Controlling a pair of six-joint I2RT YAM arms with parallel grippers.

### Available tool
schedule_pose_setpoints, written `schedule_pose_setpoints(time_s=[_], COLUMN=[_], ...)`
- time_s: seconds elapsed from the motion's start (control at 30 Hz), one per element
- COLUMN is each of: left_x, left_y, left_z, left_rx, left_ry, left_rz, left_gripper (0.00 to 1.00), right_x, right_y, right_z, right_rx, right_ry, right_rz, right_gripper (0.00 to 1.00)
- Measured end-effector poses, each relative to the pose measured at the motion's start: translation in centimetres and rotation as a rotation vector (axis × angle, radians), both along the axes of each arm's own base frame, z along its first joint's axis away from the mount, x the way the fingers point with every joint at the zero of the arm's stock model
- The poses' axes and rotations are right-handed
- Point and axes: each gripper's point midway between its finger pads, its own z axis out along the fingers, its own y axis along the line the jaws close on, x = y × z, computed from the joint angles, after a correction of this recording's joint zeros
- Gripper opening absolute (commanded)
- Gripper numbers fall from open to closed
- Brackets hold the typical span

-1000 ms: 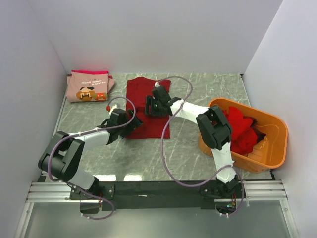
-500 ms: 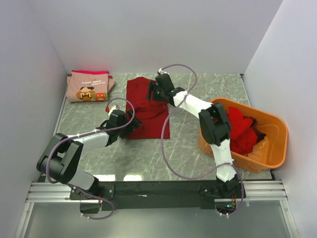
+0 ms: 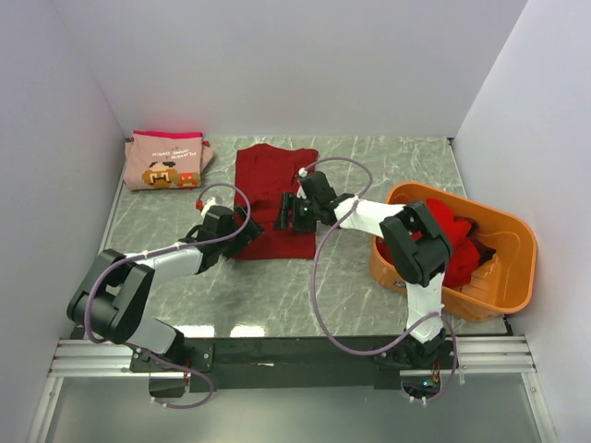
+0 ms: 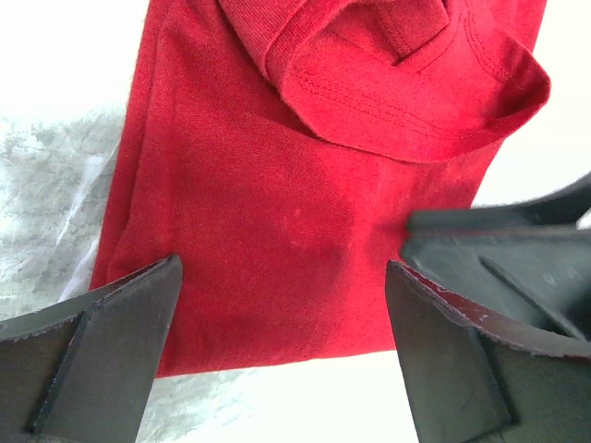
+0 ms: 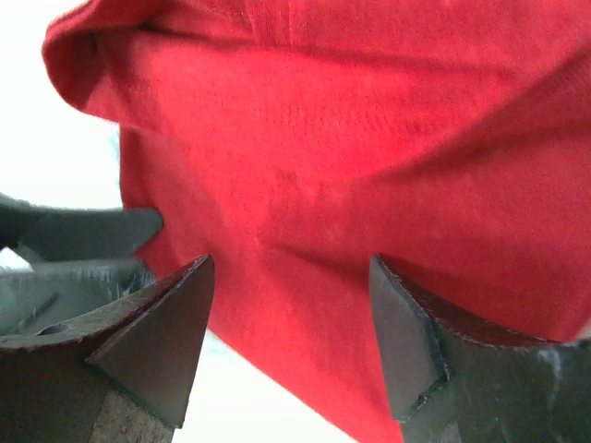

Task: Fold and stack the t-shirts
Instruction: Fold the tshirt

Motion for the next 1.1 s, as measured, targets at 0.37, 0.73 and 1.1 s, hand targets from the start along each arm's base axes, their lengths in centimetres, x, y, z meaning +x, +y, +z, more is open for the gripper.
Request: schedule_pose_setpoints(time_s=[0.37, 0.73, 1.1], left_x=[-0.1, -0.2, -1.2], left_y=[0.2, 0.3, 1.3], left_z=[-0.1, 0.0, 0.0], left_rx=[0.0, -0.001, 0.046], left_ry=[-0.012, -0.019, 0.024], left_rz=[0.006, 0.007, 0.024], left_gripper=[0.99, 0.99, 0.99], right_x=[6.4, 17.9, 15.9], right_y=[3.0, 4.2, -2.2], right_z=[-0.4, 3.0, 7.0], right_rx=[0.008, 0.029, -0.011], right_ry=[-0.085, -0.231, -0.236], right_rz=[-0.07, -0.236, -0.298], right_gripper=[0.74, 0.75, 0.75])
